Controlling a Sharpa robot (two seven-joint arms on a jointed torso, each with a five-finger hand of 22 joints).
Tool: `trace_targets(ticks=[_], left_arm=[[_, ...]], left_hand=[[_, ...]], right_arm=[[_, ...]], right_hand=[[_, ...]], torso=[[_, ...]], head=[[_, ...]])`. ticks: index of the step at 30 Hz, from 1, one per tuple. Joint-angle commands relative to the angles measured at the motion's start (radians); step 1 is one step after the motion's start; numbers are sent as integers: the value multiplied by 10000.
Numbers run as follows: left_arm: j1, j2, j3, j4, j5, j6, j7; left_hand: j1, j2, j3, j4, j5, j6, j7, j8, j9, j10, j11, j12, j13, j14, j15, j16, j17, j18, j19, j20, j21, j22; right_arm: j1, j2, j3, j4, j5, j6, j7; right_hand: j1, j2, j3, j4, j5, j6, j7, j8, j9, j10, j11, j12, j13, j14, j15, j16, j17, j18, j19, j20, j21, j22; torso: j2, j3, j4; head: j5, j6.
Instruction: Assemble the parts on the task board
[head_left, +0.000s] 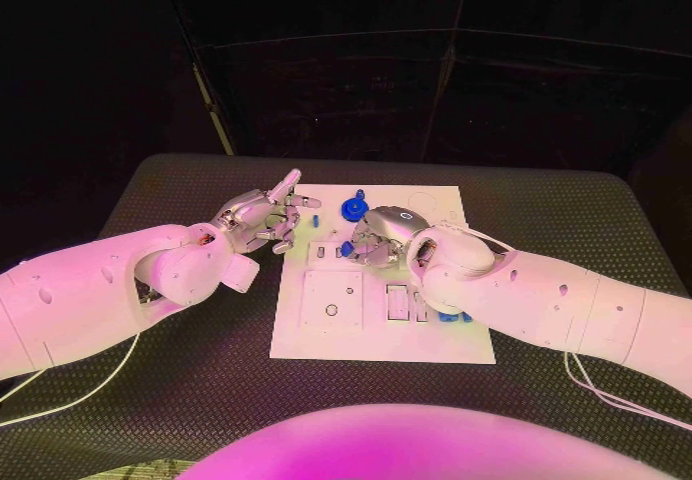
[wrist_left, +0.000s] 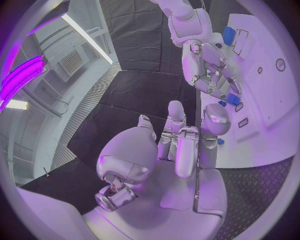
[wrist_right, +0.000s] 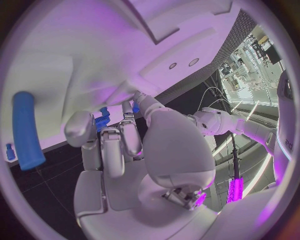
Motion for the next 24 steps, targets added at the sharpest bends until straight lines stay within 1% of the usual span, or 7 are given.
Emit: trace_targets(ticks=[1, 15, 24], left_arm=[[18, 15, 11, 1, -26, 135, 29], [17, 24, 10, -19, -26, 150, 12], [16, 31, 10, -28, -26, 170, -8]], left_hand=[[93, 15, 9, -63, -30, -69, 22, -34, 16, -43, 6, -51, -9, 728, 88, -47, 1818, 15, -93, 1, -48, -9], [93, 15, 9, -63, -30, -69, 22, -34, 16, -43, 6, -51, -9, 728, 88, -47, 1818, 15, -93, 1, -48, -9], [93, 15, 9, -63, -30, -69, 22, -34, 16, -43, 6, -51, -9, 728, 88, -47, 1818, 15, -93, 1, -48, -9]], right_arm=[[12, -1, -1, 29, -50, -199, -27], [11, -47, -1, 96, -47, -330, 12], [6, -83, -1, 179, 17, -410, 61]], right_hand=[[-32, -47, -71, 9, -60, -94, -8, -63, -15, -83, 2, -50, 225, 1000, 50, -32, 2469, 62, -54, 40, -32, -10], [-64, -78, -120, 37, -69, -117, 7, -75, -9, -58, 19, -19, 259, 1002, 68, -28, 2479, 59, -46, 57, -29, 3], [-148, -139, -233, 103, -71, -111, 12, -68, 6, -50, 31, -5, 267, 1004, 84, -24, 2485, 61, -39, 81, -30, 6]], torso=[[3, 1, -2], [0, -2, 1], [-2, 0, -2]], head=[[-9, -5], [-16, -9], [-12, -2]])
